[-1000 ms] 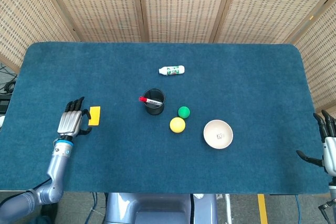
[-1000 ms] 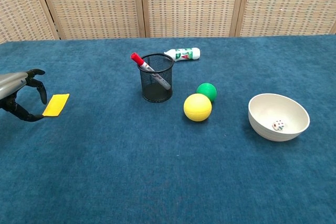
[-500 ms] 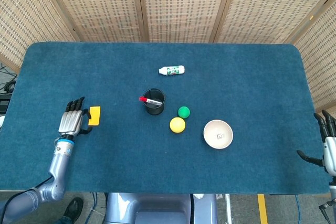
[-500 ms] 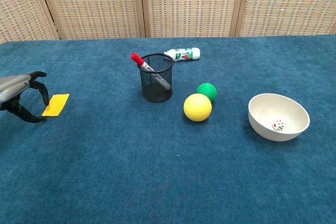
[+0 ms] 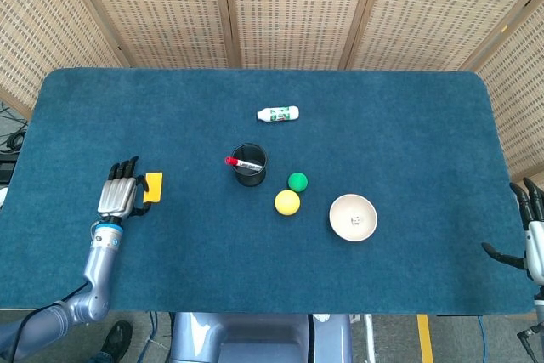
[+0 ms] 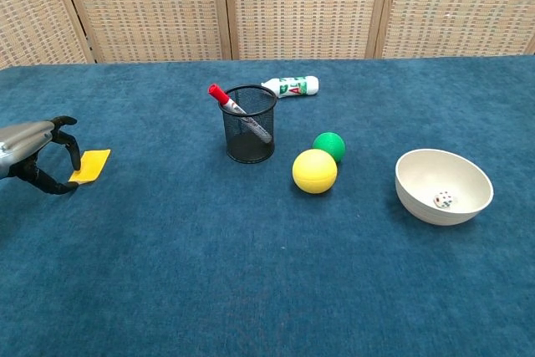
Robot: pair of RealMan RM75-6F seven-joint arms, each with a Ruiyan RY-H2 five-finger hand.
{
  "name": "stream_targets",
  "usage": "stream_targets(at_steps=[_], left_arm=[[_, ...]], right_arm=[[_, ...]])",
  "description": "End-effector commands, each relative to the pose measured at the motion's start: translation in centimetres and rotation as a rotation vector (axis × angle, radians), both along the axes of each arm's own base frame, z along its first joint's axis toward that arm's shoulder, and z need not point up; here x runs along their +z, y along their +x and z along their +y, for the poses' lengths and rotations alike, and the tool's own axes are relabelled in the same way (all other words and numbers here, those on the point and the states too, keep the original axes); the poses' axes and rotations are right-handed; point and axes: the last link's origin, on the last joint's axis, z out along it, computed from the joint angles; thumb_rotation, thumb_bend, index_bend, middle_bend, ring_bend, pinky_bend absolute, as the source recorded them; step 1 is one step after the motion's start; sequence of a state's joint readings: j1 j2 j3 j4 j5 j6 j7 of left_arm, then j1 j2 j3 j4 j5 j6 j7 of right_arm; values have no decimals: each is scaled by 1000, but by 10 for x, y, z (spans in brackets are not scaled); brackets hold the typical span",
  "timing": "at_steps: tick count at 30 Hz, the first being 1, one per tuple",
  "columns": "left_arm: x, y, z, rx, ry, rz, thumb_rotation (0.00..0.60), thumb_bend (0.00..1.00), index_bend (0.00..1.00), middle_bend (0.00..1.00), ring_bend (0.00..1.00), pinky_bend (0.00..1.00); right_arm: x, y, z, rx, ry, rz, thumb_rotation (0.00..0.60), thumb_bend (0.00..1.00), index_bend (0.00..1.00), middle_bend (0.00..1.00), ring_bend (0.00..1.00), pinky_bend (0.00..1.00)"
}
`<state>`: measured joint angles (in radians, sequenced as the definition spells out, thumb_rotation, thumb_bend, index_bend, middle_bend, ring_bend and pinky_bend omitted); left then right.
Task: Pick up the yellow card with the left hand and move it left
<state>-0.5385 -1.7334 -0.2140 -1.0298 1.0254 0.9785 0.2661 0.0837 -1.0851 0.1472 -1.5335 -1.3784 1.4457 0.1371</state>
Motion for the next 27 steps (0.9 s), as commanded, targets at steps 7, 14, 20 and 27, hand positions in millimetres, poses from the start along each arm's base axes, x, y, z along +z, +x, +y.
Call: stream_targets(at_steps=[7, 14, 20, 27], left_arm=[[-3, 1, 2, 0, -7, -3, 600, 331, 488, 0, 0, 0], [-4, 3, 0, -6, -20, -11, 600, 366, 538, 0, 0, 0], [-5, 5, 0, -11, -28, 8, 600, 399, 574, 0, 0, 0], [-5, 7, 0, -7, -32, 19, 600, 470, 577, 0, 0, 0]], right_arm=[[0, 0, 0, -1, 1, -2, 600, 0, 0, 0, 0, 0], [1, 0, 0, 0, 0, -5, 600, 0, 0, 0, 0, 0], [1, 0, 0, 0, -1, -7, 600, 0, 0, 0, 0, 0], [2, 0, 0, 0, -1, -11, 600, 0, 0, 0, 0, 0]])
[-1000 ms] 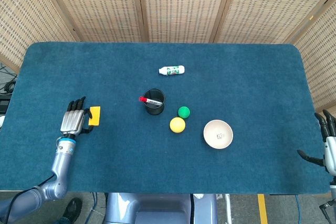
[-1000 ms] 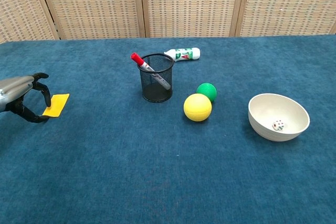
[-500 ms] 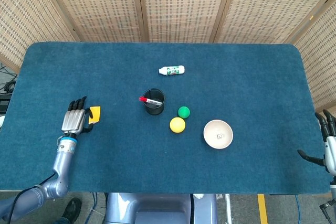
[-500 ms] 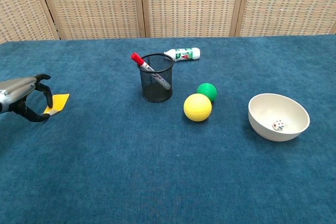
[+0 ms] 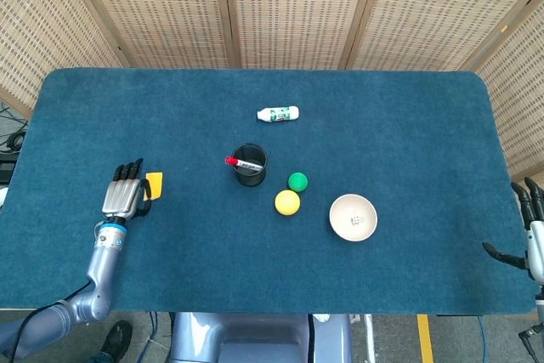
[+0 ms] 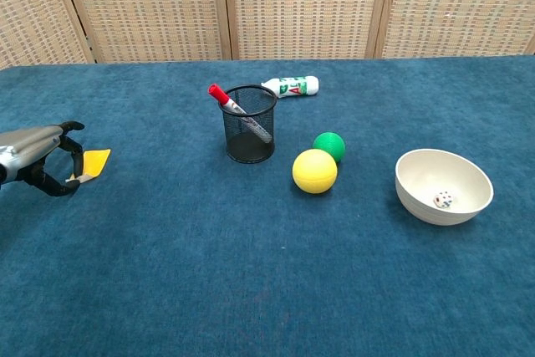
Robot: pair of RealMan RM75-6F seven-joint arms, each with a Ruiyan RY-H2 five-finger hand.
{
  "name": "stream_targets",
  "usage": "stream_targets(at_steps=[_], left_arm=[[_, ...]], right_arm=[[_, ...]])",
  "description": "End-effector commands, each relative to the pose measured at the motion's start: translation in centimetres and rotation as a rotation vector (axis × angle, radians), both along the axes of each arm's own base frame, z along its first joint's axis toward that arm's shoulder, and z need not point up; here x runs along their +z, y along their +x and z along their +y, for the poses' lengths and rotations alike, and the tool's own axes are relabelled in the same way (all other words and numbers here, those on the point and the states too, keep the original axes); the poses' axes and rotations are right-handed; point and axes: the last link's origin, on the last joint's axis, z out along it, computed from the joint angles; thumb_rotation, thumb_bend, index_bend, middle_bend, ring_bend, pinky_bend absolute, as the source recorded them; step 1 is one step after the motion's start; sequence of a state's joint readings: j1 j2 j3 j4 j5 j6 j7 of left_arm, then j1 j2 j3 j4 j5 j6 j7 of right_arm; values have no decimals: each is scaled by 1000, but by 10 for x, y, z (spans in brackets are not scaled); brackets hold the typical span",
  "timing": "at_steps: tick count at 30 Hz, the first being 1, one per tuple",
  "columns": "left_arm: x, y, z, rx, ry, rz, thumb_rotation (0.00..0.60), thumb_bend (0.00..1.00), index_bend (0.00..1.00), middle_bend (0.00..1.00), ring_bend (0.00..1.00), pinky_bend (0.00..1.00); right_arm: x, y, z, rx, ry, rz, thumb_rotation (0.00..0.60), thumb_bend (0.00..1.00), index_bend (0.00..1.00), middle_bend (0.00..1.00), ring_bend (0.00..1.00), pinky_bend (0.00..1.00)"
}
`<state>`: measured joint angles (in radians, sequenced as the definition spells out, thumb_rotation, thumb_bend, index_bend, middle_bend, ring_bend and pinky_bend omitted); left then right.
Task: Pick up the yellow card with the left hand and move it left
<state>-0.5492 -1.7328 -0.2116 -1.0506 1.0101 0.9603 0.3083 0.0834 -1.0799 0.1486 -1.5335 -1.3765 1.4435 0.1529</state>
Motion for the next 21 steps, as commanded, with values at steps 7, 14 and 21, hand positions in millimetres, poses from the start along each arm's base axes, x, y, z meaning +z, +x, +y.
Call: stream_targets(at_steps=[7, 14, 21], left_arm=[[4, 2, 1, 0, 4, 10, 600, 515, 596, 0, 0, 0], [11, 7, 7, -15, 28, 14, 600, 517, 662, 0, 0, 0], [28, 18, 27, -31, 70, 25, 600, 521, 681, 0, 0, 0]], right_arm=[[0, 0, 0, 2, 0, -1, 600, 0, 0, 0, 0, 0], [-1, 0, 0, 3, 4, 0, 600, 0, 0, 0, 0, 0], [-2, 0, 0, 1, 5, 5, 600, 0, 0, 0, 0, 0]])
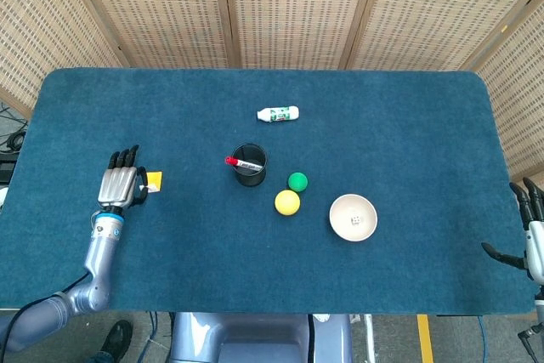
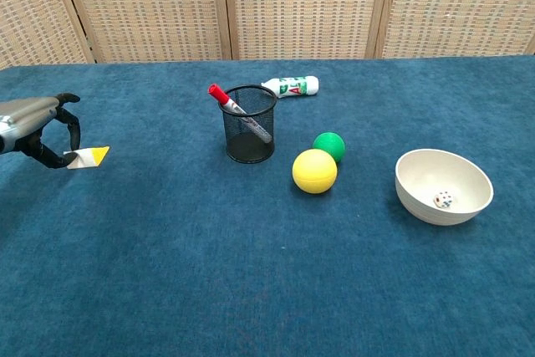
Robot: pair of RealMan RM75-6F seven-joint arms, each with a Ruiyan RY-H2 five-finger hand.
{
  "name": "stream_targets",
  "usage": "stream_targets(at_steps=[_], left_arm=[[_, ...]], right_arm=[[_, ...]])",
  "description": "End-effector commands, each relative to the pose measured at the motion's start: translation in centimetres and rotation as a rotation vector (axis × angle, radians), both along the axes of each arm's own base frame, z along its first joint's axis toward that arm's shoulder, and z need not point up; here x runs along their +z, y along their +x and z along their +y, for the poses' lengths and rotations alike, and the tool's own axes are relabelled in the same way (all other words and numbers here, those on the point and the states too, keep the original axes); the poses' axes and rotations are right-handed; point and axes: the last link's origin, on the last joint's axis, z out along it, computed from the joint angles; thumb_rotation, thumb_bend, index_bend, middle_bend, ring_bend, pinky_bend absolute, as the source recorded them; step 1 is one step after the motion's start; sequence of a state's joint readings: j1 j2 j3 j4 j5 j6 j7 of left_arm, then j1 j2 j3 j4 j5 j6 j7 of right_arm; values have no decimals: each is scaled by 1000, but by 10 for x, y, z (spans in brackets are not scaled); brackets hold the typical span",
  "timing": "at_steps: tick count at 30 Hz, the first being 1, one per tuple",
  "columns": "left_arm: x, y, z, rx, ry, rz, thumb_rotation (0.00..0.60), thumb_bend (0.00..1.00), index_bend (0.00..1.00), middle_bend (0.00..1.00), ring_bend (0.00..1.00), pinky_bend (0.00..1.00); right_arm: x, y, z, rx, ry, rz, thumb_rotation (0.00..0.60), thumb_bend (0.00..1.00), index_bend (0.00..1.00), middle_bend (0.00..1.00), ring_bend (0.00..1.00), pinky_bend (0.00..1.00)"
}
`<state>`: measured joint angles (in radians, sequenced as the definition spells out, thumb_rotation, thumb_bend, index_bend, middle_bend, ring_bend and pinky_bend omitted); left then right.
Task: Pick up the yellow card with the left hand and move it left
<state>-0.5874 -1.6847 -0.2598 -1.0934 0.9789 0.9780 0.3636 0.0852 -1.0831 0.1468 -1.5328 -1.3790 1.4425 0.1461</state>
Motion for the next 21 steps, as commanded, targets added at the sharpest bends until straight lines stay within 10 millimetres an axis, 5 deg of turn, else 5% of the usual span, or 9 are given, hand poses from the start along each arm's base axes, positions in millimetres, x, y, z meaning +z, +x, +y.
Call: stream_targets(at_steps=[1, 10, 14, 17, 19, 21], left_arm=[[6, 5, 8, -6, 14, 1, 600, 521, 681, 0, 0, 0], [58, 41, 52, -36, 148, -31, 600, 519, 681, 0, 0, 0], [83, 52, 57, -46, 195, -63, 600, 489, 661, 0, 0, 0], [96, 49, 46, -53, 205, -82, 600, 322, 391, 0, 0, 0], [109, 40, 30, -64, 225, -94, 600, 136, 105, 0, 0, 0], [117, 33, 19, -72, 228, -102, 600, 28, 4, 0, 0, 0]], right_arm=[[0, 0, 0, -2, 1, 1, 600, 0, 0, 0, 0, 0], [-3, -2, -2, -13, 7, 10, 600, 0, 0, 0, 0, 0], [-3, -2, -3, -17, 6, 10, 600, 0, 0, 0, 0, 0], [-2, -2, -3, -16, 2, 9, 600, 0, 0, 0, 0, 0], [-2, -2, -2, -12, 2, 9, 600, 0, 0, 0, 0, 0], [-2, -1, -2, -7, 1, 9, 600, 0, 0, 0, 0, 0]])
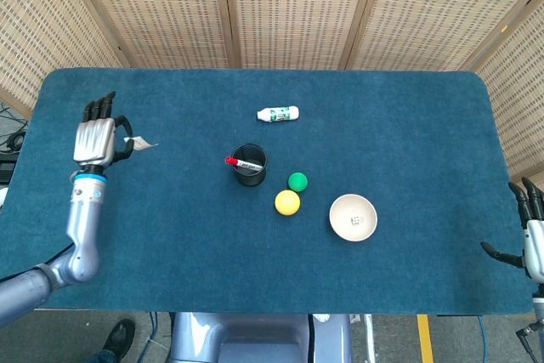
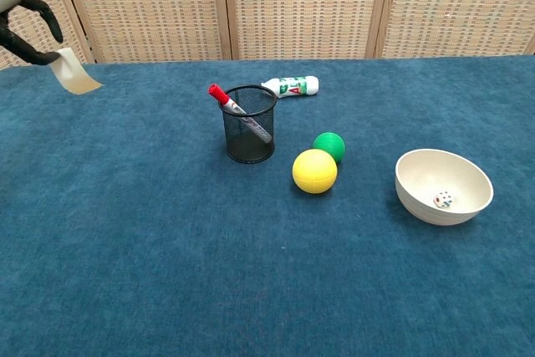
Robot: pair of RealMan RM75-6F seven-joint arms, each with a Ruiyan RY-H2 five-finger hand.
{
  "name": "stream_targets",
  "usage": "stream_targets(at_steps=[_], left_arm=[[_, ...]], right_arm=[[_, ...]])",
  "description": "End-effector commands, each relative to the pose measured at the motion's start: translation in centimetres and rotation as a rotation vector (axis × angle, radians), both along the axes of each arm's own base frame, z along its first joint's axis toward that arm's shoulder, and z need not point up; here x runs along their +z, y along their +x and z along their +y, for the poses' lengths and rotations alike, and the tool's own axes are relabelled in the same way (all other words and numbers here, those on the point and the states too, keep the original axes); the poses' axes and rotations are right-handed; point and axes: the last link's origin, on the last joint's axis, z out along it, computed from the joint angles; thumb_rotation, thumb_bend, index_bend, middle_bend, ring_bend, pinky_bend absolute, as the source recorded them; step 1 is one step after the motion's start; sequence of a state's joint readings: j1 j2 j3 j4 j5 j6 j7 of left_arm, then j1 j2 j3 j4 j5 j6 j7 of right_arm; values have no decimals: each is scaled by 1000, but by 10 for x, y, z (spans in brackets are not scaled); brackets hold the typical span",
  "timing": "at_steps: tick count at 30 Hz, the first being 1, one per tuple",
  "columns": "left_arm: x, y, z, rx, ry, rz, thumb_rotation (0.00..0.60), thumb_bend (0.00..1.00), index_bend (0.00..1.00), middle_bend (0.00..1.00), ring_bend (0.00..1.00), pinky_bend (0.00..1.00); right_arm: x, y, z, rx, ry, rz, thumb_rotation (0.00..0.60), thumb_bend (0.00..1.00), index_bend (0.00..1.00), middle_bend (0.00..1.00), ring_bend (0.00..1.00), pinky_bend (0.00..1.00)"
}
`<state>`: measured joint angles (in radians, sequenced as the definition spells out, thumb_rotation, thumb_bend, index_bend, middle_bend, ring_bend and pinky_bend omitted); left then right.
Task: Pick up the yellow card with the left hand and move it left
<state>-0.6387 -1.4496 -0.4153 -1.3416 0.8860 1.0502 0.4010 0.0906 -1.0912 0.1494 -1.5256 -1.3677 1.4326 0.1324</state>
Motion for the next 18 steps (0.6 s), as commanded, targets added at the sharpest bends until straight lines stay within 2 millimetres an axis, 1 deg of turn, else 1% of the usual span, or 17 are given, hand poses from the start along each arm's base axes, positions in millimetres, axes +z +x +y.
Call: stream_targets(at_steps=[1, 7, 9, 10, 11, 12, 14, 16, 18], left_arm=[[22, -17, -27, -15, 26, -17, 600, 1, 0, 0, 0, 0], [44, -53, -80, -15, 16, -18, 600, 0, 0, 0, 0, 0], [50, -66, -101, -2, 17, -24, 600, 0, 0, 0, 0, 0], [54, -74, -116, 7, 21, -29, 600, 0, 0, 0, 0, 0], [56, -78, -126, 9, 26, -33, 600, 0, 0, 0, 0, 0], [61, -83, -141, 9, 36, -39, 600, 0, 0, 0, 0, 0], [66, -91, -165, 6, 46, -53, 600, 0, 0, 0, 0, 0], [69, -97, -185, 18, 41, -64, 600, 0, 0, 0, 0, 0], [70, -101, -200, 30, 26, -61, 600, 0, 0, 0, 0, 0]], right_arm=[[0, 1, 1, 5, -1, 1, 600, 0, 0, 0, 0, 0], [0, 4, 3, 28, -3, 10, 600, 0, 0, 0, 0, 0], [0, 6, 4, 36, -4, 14, 600, 0, 0, 0, 0, 0], [0, 7, 5, 43, -5, 18, 600, 0, 0, 0, 0, 0], [0, 8, 5, 49, -6, 22, 600, 0, 0, 0, 0, 0], [-1, 10, 7, 56, -9, 26, 600, 0, 0, 0, 0, 0], [-1, 12, 9, 66, -14, 33, 600, 0, 0, 0, 0, 0], [-1, 13, 10, 73, -19, 36, 600, 0, 0, 0, 0, 0], [-1, 15, 12, 79, -26, 37, 600, 0, 0, 0, 0, 0]])
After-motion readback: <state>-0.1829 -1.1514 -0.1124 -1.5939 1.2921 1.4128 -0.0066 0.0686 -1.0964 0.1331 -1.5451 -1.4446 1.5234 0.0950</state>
